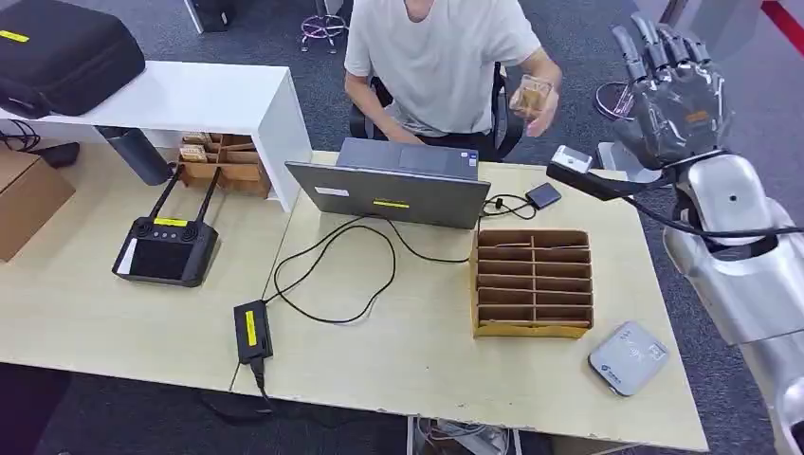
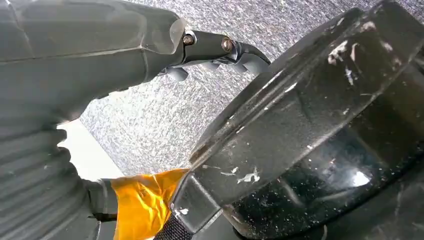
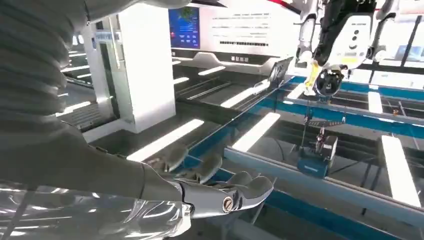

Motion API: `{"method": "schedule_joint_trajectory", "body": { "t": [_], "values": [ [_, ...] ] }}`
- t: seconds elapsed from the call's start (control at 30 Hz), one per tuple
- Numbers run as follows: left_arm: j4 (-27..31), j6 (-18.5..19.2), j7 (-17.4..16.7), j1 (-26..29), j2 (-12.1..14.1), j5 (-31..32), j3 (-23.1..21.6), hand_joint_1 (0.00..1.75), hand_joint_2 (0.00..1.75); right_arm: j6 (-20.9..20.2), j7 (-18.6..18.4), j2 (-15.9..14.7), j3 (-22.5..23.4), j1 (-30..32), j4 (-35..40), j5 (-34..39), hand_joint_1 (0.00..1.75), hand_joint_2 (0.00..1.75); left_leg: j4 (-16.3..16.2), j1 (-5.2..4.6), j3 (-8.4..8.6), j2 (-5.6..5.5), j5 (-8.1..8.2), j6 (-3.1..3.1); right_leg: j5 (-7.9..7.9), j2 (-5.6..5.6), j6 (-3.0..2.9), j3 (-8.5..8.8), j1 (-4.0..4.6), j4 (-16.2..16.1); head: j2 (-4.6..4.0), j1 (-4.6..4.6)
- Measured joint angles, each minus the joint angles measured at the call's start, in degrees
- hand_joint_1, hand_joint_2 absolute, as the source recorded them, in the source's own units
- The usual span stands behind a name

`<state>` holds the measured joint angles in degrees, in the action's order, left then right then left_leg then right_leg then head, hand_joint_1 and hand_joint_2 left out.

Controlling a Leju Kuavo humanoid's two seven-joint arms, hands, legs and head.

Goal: Pass the card to the sensor for recognition and then transmit it.

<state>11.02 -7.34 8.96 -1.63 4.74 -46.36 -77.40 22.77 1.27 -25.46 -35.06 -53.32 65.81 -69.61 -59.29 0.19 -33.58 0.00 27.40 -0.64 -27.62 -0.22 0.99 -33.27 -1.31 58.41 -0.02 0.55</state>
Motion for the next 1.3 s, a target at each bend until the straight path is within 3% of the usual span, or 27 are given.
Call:
{"method": "schedule_joint_trajectory", "body": {
  "t": [0.2,0.37,0.53,0.7,0.87,0.97,1.03,1.07,1.2,1.3],
  "values": [
    [0.0,0.0,0.0,0.0,0.0,-0.3,0.0,0.0,1.75,-0.2,-1.2,-3.0,-0.1,0.4,-0.6,-1.3,0.0,1.75,0.0,0.0,0.0,-0.06,0.0,0.0,0.0,-0.05,0.0,0.0,0.0,0.0,0.0,0.02],
    [0.0,0.0,0.1,0.2,0.0,-1.0,0.1,0.0,1.75,1.9,-3.2,-9.8,1.8,2.7,-2.6,-0.5,0.0,1.75,-0.1,-0.02,-0.09,-0.22,0.05,0.08,-0.02,-0.22,0.03,0.03,-0.01,-0.1,0.0,0.0],
    [0.0,-0.2,0.4,0.5,0.0,-1.6,0.4,0.0,1.75,3.6,-3.9,-19.4,9.4,8.8,-3.8,1.1,0.0,1.75,-0.2,-0.02,-0.27,-0.62,0.11,0.15,-0.07,-0.57,0.11,0.11,-0.01,-0.1,0.0,0.0],
    [0.0,-0.2,0.6,0.5,0.0,-1.7,0.5,0.0,1.75,3.9,-3.9,-24.8,16.5,14.0,-4.1,1.3,0.0,1.75,-0.2,-0.01,-0.19,-0.31,0.22,0.29,-0.07,-0.27,0.11,0.03,-0.02,-0.1,-0.02,0.04],
    [0.0,-0.4,0.5,0.6,0.0,-2.3,0.8,0.0,1.75,0.3,-9.2,-32.3,25.8,26.0,-4.3,1.7,0.0,1.75,-0.2,-0.01,-0.27,-0.99,0.2,0.31,-0.27,-1.03,0.3,0.22,0.0,-0.2,0.0,0.0],
    [0.0,-0.4,0.0,0.8,-0.1,-2.6,1.3,0.0,1.75,-7.1,-10.9,-35.9,35.7,37.7,-4.7,1.5,0.0,1.75,-0.2,-0.02,-0.28,-1.16,0.25,0.35,-0.37,-1.19,0.35,0.25,-0.01,-0.2,0.0,0.0],
    [0.0,-0.4,-0.3,0.8,-0.2,-2.7,1.7,0.0,1.75,-15.5,-11.7,-36.5,43.6,46.5,-4.5,-0.6,0.0,1.75,-0.2,-0.01,-0.3,-1.15,0.37,0.48,-0.42,-1.17,0.37,0.32,-0.01,-0.2,-0.02,0.0],
    [0.0,-0.4,-0.4,0.8,-0.3,-2.7,1.8,0.0,1.75,-17.8,-11.6,-36.5,47.4,50.5,-4.1,-1.4,0.0,1.75,-0.2,-0.02,-0.34,-1.15,0.38,0.5,-0.46,-1.17,0.37,0.31,-0.02,-0.2,0.0,-0.04],
    [0.0,-0.5,-0.5,0.8,-0.4,-2.7,1.9,0.0,1.75,-21.3,-11.4,-36.1,58.4,59.7,-1.9,-3.7,0.0,1.75,-0.1,-0.15,-0.2,-0.74,0.4,0.5,-0.46,-0.69,0.36,0.14,-0.24,-0.1,-0.02,0.02],
    [0.0,-0.5,-0.5,0.8,-0.4,-2.7,1.9,0.0,1.75,-22.5,-11.4,-35.9,62.4,62.4,-0.9,-4.3,0.0,1.75,-0.1,-0.15,-0.1,-0.59,0.41,0.48,-0.45,-0.48,0.35,0.16,-0.21,-0.1,-0.02,0.02]
  ]
}}
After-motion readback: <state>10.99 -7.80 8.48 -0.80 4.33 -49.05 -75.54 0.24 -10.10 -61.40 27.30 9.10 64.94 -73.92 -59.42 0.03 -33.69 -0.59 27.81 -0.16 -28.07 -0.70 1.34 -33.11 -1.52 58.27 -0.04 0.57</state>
